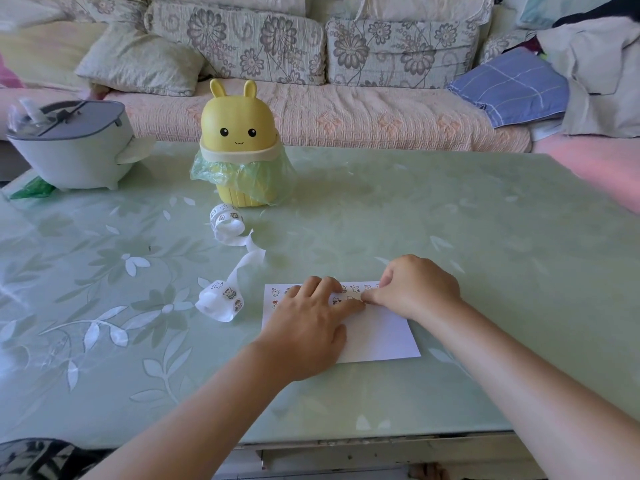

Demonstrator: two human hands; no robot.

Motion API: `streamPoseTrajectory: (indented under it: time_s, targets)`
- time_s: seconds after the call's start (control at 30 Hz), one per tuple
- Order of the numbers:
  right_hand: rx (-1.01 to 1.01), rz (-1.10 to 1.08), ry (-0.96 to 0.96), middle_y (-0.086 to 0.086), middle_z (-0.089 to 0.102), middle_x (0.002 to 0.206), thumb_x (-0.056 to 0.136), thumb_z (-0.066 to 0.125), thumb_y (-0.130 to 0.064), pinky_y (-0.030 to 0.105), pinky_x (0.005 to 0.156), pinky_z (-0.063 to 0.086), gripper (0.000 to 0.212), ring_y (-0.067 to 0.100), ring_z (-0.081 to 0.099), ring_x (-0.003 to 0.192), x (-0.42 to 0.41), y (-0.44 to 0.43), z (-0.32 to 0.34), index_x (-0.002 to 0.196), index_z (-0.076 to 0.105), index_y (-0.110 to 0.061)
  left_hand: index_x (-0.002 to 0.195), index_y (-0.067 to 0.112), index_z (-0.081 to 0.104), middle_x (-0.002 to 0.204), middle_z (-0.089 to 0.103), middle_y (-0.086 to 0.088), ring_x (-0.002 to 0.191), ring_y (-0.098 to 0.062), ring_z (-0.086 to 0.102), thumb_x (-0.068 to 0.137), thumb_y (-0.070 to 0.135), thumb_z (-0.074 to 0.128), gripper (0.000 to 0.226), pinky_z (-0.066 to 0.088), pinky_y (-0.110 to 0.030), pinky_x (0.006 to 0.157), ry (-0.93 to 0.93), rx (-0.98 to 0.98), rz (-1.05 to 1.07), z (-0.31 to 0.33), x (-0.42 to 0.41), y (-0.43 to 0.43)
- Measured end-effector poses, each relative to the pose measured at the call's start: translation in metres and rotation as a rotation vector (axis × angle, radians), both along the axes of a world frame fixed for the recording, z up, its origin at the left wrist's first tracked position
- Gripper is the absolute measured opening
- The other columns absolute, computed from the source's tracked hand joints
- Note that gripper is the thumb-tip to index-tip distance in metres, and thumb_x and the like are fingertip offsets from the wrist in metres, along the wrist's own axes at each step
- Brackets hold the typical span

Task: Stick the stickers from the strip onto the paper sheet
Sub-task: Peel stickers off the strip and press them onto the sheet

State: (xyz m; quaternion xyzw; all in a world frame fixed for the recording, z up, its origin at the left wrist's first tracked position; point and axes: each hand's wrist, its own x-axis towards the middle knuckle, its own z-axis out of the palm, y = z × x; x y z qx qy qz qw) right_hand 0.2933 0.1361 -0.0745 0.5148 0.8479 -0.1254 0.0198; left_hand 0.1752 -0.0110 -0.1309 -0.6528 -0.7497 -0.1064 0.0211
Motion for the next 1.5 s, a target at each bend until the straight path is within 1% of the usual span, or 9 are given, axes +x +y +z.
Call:
streamPoseTrajectory:
  time_s: [0.27,0.4,0.47,0.57,0.73,0.93,1.23,1.4,1.5]
  targets:
    - [0.093,0.179,0.175,-0.012,0.060,0.113,0.090,0.063,-0.044,0.028,0.081,0.047,0.025,0.015,0.061,0.105,0.026,-0.012,-0.022,0.114,0.064,-0.036,0.131,0.030,0.053,0.120,0.054,0.000,0.105,-0.025,0.051,0.083,0.033,0.034,0.052,0.044,-0.039,0.085,0.029,0.048,0.041,-0.004,0.006,0.002]
    - [0.186,0.500,0.142,-0.002,0.044,0.150,0.092,0.039,-0.056,0.037,0.108,0.035,0.060,0.023,0.040,0.138,0.034,-0.021,-0.031,0.142,0.053,-0.026,0.127,0.020,0.058,0.118,0.054,-0.001,0.106,-0.025,0.053,0.084,0.031,0.037,0.049,0.044,-0.038,0.086,0.030,0.087,0.059,-0.009,0.009,0.001]
    - [0.082,0.600,0.020,-0.003,0.012,0.167,0.088,0.007,-0.071,0.037,0.121,0.014,0.086,0.017,0.010,0.153,0.036,-0.030,-0.034,0.157,0.029,-0.023,0.130,0.015,0.058,0.122,0.056,-0.002,0.110,-0.025,0.053,0.087,0.033,0.037,0.051,0.039,-0.035,0.092,0.034,0.105,0.073,-0.013,0.010,0.000]
    - [0.027,0.625,-0.082,-0.008,-0.019,0.165,0.069,-0.026,-0.079,0.039,0.125,-0.005,0.110,0.008,-0.018,0.151,0.041,-0.036,-0.040,0.161,-0.001,-0.022,0.135,0.013,0.057,0.128,0.056,-0.003,0.117,-0.025,0.052,0.090,0.034,0.036,0.053,0.030,-0.033,0.101,0.037,0.104,0.077,-0.017,0.011,-0.003]
    - [0.113,0.573,-0.139,-0.007,-0.019,0.165,0.070,-0.020,-0.072,0.049,0.124,-0.003,0.102,0.009,-0.015,0.152,0.047,-0.038,-0.037,0.160,-0.006,-0.025,0.135,0.014,0.057,0.131,0.055,-0.004,0.121,-0.025,0.050,0.091,0.034,0.035,0.053,0.040,-0.037,0.104,0.012,0.073,0.080,-0.017,0.011,-0.003]
    - [0.117,0.493,-0.105,-0.005,-0.007,0.168,0.067,-0.019,-0.074,0.046,0.124,0.001,0.110,0.011,-0.009,0.154,0.043,-0.039,-0.035,0.161,0.005,-0.021,0.134,0.014,0.058,0.131,0.056,-0.003,0.120,-0.025,0.052,0.091,0.036,0.034,0.054,0.042,-0.037,0.104,0.006,0.068,0.098,-0.016,0.011,-0.003]
    - [0.096,0.590,-0.094,-0.015,-0.007,0.166,0.078,-0.018,-0.078,0.041,0.125,0.003,0.099,0.002,-0.006,0.152,0.046,-0.032,-0.033,0.160,0.008,-0.029,0.146,0.015,0.042,0.142,0.042,0.001,0.132,-0.020,0.037,0.091,0.042,0.022,0.064,0.028,-0.034,0.113,-0.104,0.067,0.060,-0.016,0.007,-0.006]
    - [0.046,0.557,-0.053,-0.014,0.014,0.166,0.100,0.026,-0.062,0.035,0.121,0.014,0.065,0.006,0.011,0.152,0.037,-0.031,-0.019,0.156,0.029,-0.029,0.144,0.021,0.043,0.142,0.039,0.006,0.134,-0.016,0.030,0.090,0.046,0.019,0.064,0.026,-0.033,0.114,-0.179,0.065,0.035,-0.014,0.004,-0.007]
    - [0.072,0.550,0.041,-0.011,0.036,0.158,0.102,0.041,-0.049,0.032,0.115,0.023,0.051,0.013,0.031,0.145,0.026,-0.031,-0.010,0.148,0.045,-0.028,0.131,0.024,0.056,0.131,0.052,0.006,0.125,-0.017,0.041,0.091,0.044,0.029,0.052,0.036,-0.033,0.102,-0.186,0.136,0.023,-0.007,0.000,-0.012]
